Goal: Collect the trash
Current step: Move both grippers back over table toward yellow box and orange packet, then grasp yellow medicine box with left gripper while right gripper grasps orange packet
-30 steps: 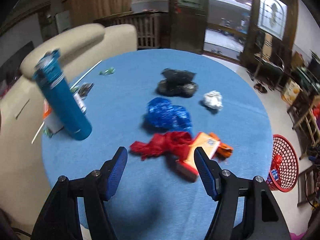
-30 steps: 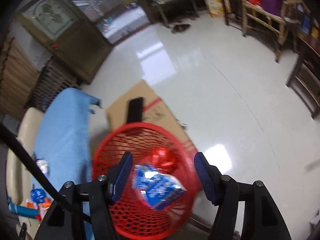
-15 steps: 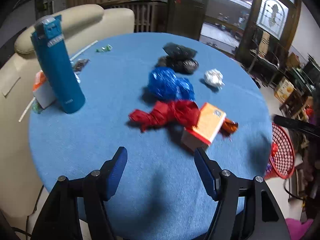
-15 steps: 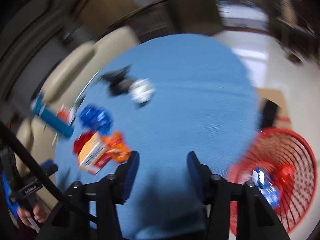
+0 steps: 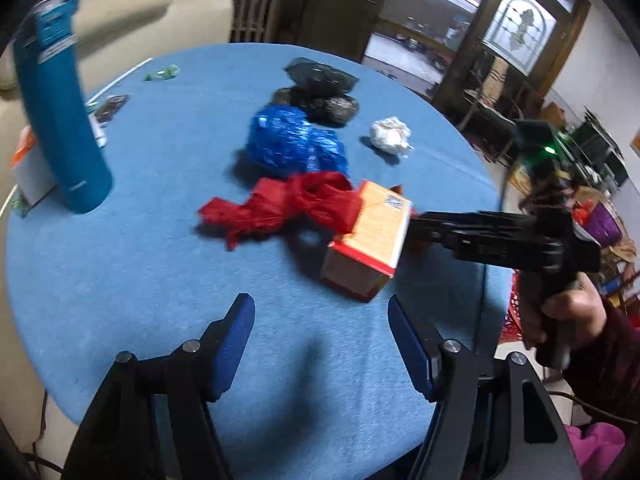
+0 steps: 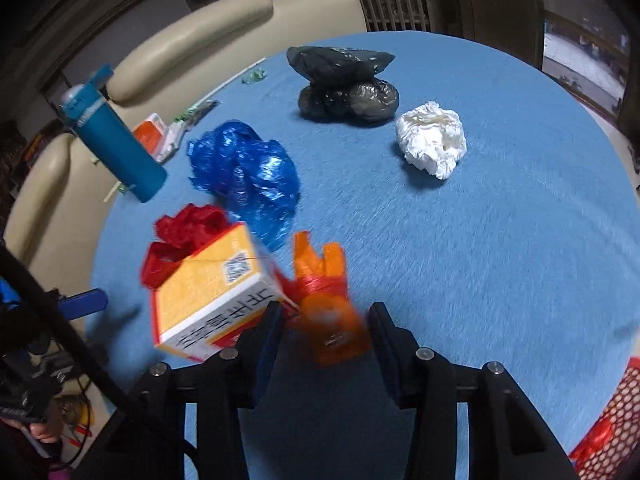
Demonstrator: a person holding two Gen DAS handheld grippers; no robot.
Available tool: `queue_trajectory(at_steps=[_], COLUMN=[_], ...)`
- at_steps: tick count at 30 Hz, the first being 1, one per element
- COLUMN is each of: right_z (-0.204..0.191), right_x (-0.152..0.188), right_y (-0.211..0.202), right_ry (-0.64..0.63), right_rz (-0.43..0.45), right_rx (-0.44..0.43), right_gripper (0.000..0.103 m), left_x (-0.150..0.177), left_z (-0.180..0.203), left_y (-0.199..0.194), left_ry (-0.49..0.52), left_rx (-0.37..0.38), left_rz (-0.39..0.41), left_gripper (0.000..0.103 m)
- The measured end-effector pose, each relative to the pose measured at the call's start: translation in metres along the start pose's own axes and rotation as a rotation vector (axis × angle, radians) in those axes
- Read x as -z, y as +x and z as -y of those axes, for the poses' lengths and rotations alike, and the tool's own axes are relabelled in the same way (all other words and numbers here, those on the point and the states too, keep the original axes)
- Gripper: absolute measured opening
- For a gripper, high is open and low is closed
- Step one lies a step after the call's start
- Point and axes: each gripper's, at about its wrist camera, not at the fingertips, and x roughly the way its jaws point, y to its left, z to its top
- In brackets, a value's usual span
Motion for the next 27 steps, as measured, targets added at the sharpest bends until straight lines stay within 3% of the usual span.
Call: queue_trajectory(at_steps=[1, 3, 7, 16, 18, 27], right_z=[0.001, 0.004, 0.014, 0.059, 0.064, 0.075], right_x=[-0.001, -0.002, 0.004, 0.037, 0.043, 0.062], right_y=[0.003, 0.004, -0.004, -0.054, -0.066, -0.106], right_ry=[0.003, 0.01, 0.05, 0.214, 0.24, 0.297], right_rz=[-0.004, 0.009, 0.039, 0.105, 0.125, 0.219], right_rx=[-0.001, -0.002, 0.022, -0.026, -0.032, -0.056], right_gripper=[0.039, 0.038, 0.037, 0.037, 0.037, 0.037], left_x=[-0.002, -0.006, -0.018, -0.034, -0.033, -0.016], left_z=[0.004, 0.009, 0.021, 0.047, 0.047, 0.057], left_y=[0.003, 0.009, 0.029, 0.066, 0.071, 0.056], left_ry=[0.016, 0.036, 0.06, 0.116, 0.098, 0.048], left_rx=[0.007, 0.015, 0.045, -0.012, -0.006, 0.039], left_rz=[-0.003, -0.012, -0.053, -0.098, -0.114, -0.108], left_gripper=[0.07, 0.07, 0.07, 0.07, 0.048, 0.047])
